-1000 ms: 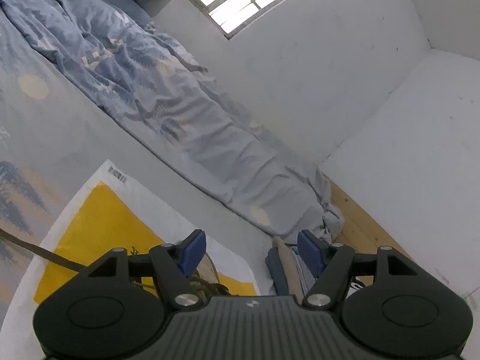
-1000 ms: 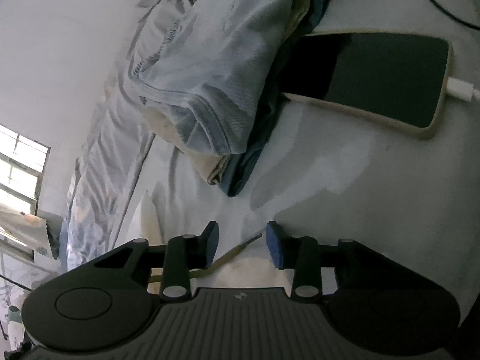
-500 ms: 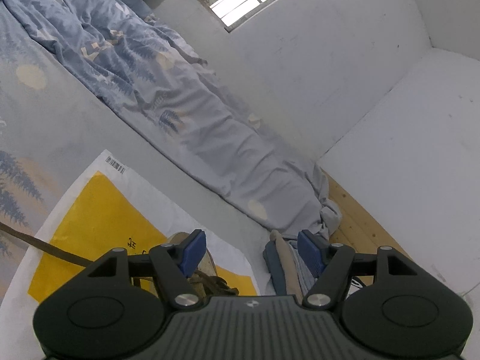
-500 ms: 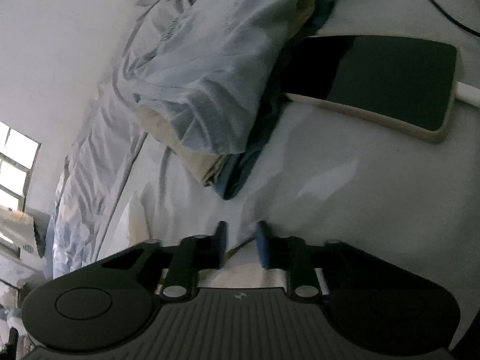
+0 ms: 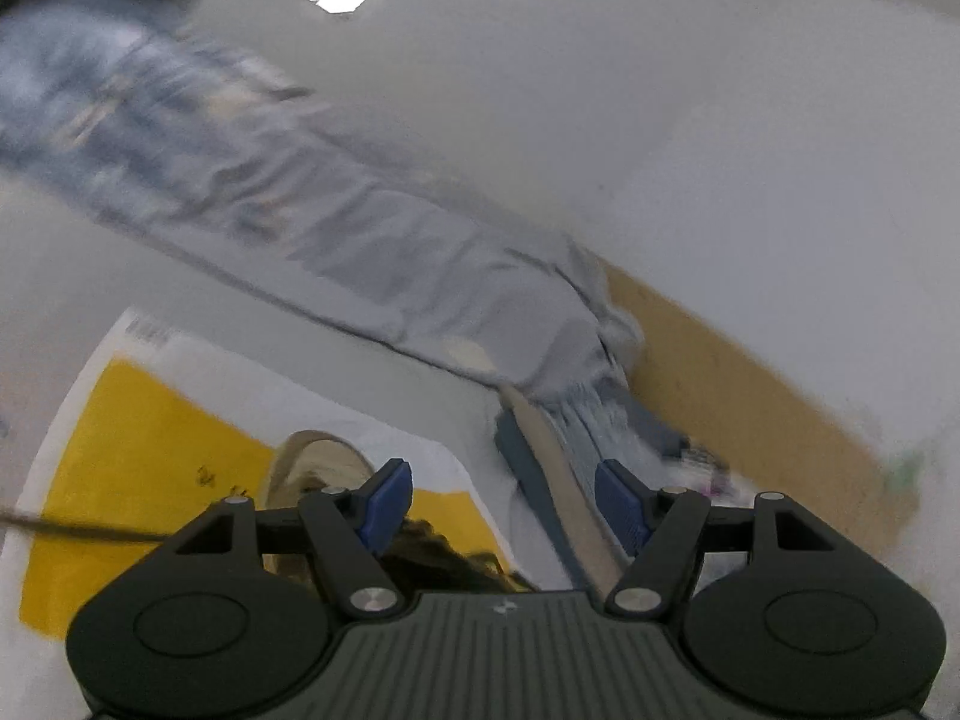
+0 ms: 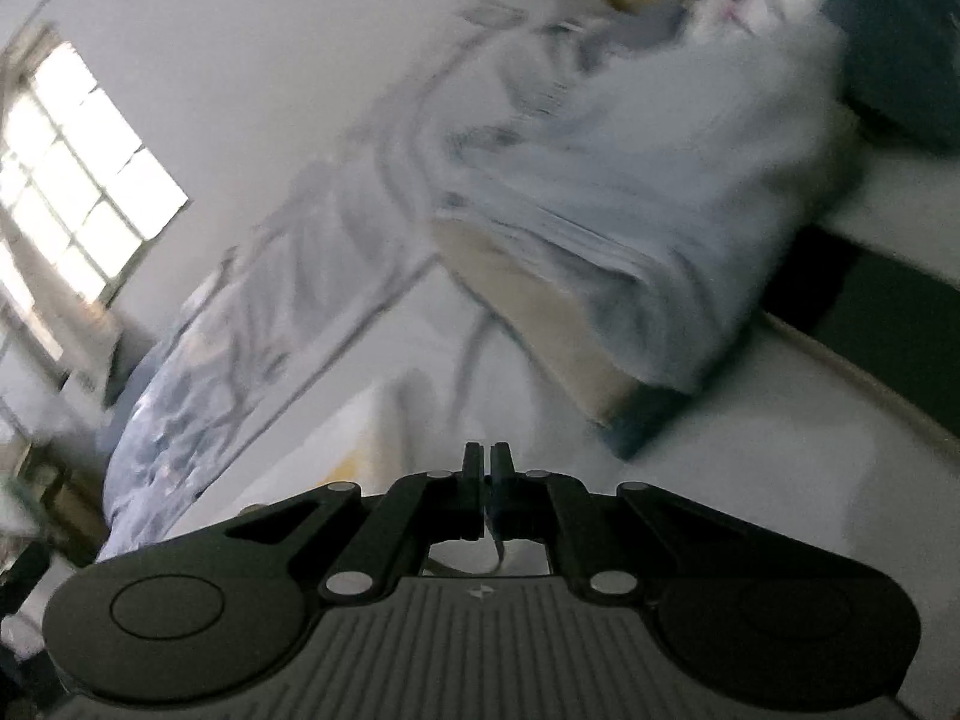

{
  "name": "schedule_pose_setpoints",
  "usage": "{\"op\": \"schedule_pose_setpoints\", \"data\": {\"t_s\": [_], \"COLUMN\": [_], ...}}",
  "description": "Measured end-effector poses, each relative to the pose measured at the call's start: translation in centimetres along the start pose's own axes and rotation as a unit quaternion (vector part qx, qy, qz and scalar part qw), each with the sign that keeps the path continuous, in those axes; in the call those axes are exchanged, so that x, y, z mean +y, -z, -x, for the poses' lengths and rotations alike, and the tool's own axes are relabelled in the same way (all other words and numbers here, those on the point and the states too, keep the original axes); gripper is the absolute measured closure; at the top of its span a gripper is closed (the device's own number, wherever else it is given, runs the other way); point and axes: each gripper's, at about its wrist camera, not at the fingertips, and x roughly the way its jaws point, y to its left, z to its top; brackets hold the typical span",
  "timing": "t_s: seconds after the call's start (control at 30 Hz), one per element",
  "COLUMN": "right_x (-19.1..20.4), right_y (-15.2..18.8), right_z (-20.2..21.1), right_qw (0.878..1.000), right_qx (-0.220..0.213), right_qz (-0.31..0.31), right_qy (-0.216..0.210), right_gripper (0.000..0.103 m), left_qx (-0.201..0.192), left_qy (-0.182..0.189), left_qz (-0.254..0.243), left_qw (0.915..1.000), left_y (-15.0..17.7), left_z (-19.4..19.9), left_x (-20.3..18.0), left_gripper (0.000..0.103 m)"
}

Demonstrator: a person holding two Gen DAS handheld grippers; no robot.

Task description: Lace up shoes with both hands

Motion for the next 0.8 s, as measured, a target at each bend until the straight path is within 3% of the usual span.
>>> {"op": "schedule_pose_setpoints", "data": {"t_s": [0.13,0.3,0.37,0.5,0.67,0.8], "right_x": [3.8,9.1,10.7,12.4,13.5,14.0], "right_y": [0.0,1.4,2.1,3.4,4.1,4.3], "right_z": [1.1,3.6,4.1,4.8,5.5,5.7], "right_qw": [0.993,0.961,0.951,0.941,0.932,0.927], "right_qx": [-0.024,-0.043,-0.037,-0.017,-0.004,0.002], "right_qz": [0.113,0.261,0.292,0.308,0.32,0.327], "right_qy": [-0.025,-0.075,-0.099,-0.141,-0.17,-0.181], "right_gripper": [0.101,0.101,0.101,0.101,0.101,0.101], "left_qx": [0.02,0.034,0.036,0.037,0.047,0.048], "left_qy": [0.018,0.027,0.027,0.027,0.017,0.022], "left_qz": [-0.125,-0.237,-0.254,-0.26,-0.275,-0.275], "left_qw": [0.9918,0.9706,0.9662,0.9644,0.9601,0.9599], "left_y": [1.5,4.0,4.6,4.9,5.3,5.4], "left_z": [-0.7,-1.2,-1.3,-1.4,-1.9,-1.8], "left_x": [-3.6,-6.7,-7.3,-7.4,-7.5,-7.7], "left_gripper": [0.037,0.037,0.037,0.042,0.07,0.074]}}
